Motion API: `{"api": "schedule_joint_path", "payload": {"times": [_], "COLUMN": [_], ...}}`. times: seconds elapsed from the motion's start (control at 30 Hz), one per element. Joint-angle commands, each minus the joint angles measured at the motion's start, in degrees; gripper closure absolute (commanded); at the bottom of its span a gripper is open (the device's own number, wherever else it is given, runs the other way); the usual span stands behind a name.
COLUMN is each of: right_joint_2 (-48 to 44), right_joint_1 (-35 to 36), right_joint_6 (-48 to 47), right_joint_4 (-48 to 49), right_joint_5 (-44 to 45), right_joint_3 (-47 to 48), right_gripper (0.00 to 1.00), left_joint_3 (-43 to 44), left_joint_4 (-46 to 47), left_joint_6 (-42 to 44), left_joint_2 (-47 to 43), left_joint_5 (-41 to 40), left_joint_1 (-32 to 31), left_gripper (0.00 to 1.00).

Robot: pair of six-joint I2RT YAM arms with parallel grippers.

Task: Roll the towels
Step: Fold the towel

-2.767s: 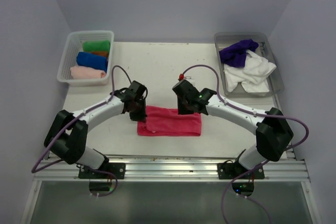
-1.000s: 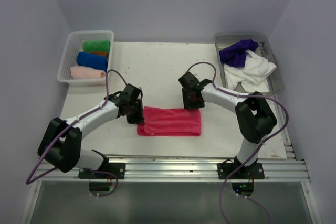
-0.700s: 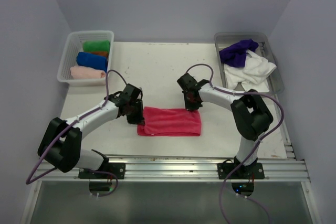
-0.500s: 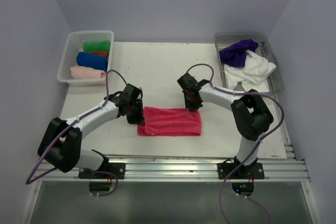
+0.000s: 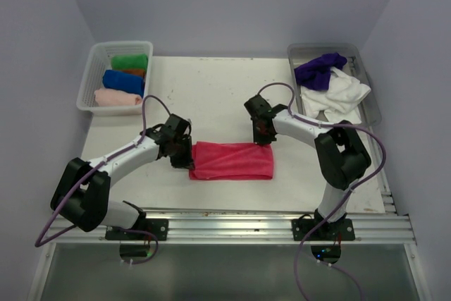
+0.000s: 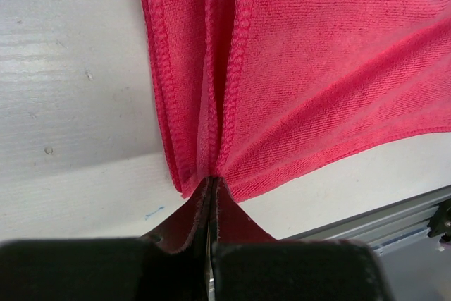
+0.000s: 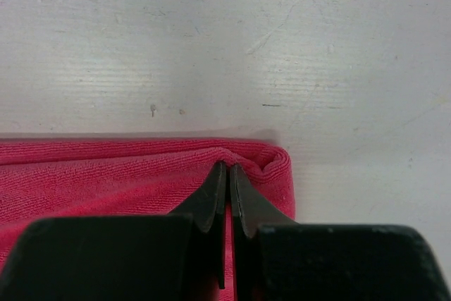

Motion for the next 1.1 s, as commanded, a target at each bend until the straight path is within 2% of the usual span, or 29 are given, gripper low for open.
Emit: {"api": "schedule_joint_path", "payload": {"times": [0.0,0.07,0.13,0.23,0.3,0.4,0.43,0.5,0.53,0.57,0.63,0.77,1.07], "right_joint_2": [-0.7,-1.7,-4.1,-7.0,-9.5,-12.2,-12.6,-13.3,-13.1,-12.7,-10.8,-8.5,-4.2], "right_joint_1": [-0.4,-0.5,-0.5,-0.4,-0.5,-0.4,-0.5,-0.4,-0.5,-0.4,-0.4,-0.4,-0.5], "right_joint_6": [0.2,-0.1,-0.5,-0.9,-1.0,-0.5,0.0,0.6,1.2,1.5,2.4,2.6,2.1], "right_joint_4": [1.0,0.7,0.1,-0.8,-1.1,-1.4,-0.9,0.5,1.1,1.5,2.7,4.7,5.1], "right_joint_5": [0.3,0.2,0.2,0.3,0.6,1.3,1.3,1.0,-0.1,-0.7,-2.3,-3.5,-1.7], "right_joint_3": [0.7,0.8,0.9,0.8,0.6,-0.5,-1.6,-3.6,-4.3,-5.0,-6.6,-8.6,-10.1], "right_gripper": [1.00,0.98,0.84,0.65,0.61,0.60,0.62,0.71,0.78,0.90,0.99,1.00,1.00], "left_joint_3": [-1.0,-0.8,0.7,4.7,7.6,14.1,16.2,17.4,17.4,17.4,17.0,15.0,14.5], "left_joint_4": [1.1,0.9,-0.3,-2.5,-4.3,-6.5,-6.5,-5.3,-4.3,-3.2,-0.4,1.8,1.5], "left_joint_6": [0.9,0.8,0.9,1.7,3.1,4.3,4.3,4.0,3.8,3.6,3.0,3.2,6.5], "left_joint_2": [-1.2,-1.3,-1.2,-1.2,-0.8,1.1,1.7,3.5,4.1,5.6,7.2,11.4,17.7], "left_joint_5": [0.5,0.2,-0.3,-2.1,-3.6,-5.6,-5.8,-4.8,-4.0,-1.7,0.7,0.7,-3.8], "left_joint_1": [0.3,0.2,0.3,0.3,0.3,0.3,0.3,0.3,0.3,0.3,0.1,-0.2,0.5], "left_gripper": [1.00,1.00,0.98,0.83,0.73,0.72,0.72,0.73,0.74,0.77,0.81,0.87,0.90]}}
